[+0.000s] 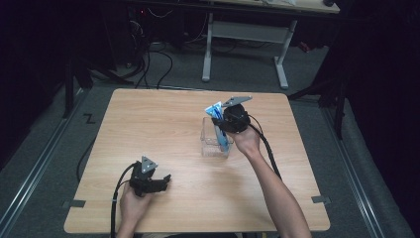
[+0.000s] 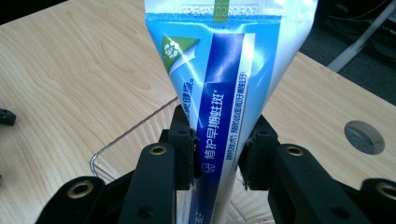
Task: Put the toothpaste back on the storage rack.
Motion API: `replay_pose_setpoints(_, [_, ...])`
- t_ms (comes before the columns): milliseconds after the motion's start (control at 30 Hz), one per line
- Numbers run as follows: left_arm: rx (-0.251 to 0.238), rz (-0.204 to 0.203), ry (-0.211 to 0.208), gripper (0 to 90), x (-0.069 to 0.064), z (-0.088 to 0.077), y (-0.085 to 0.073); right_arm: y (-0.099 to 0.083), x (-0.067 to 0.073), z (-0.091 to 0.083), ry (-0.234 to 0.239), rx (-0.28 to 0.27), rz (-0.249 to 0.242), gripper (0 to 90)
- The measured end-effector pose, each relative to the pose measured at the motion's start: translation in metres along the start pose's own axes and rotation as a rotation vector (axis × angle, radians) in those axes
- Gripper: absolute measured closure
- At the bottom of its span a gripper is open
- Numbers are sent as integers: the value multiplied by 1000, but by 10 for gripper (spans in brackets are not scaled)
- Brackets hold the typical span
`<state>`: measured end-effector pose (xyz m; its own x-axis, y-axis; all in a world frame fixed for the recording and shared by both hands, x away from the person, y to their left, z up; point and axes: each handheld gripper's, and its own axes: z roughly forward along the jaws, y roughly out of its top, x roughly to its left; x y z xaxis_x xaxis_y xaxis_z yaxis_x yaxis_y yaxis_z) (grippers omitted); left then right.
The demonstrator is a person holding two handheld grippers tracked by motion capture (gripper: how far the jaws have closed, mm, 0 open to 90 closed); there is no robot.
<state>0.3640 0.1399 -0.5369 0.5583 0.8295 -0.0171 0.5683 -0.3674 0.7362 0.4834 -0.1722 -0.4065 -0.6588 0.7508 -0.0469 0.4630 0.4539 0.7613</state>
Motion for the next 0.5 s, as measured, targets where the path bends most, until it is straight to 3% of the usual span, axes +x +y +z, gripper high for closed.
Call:
replay_pose_setpoints(200, [0, 0, 0, 195, 0, 0, 0, -5, 0, 4, 6, 4, 10, 697])
replay_pose_setpoints(500, [0, -1, 0, 196, 0, 0, 0, -4, 6, 6, 9, 15, -14, 693])
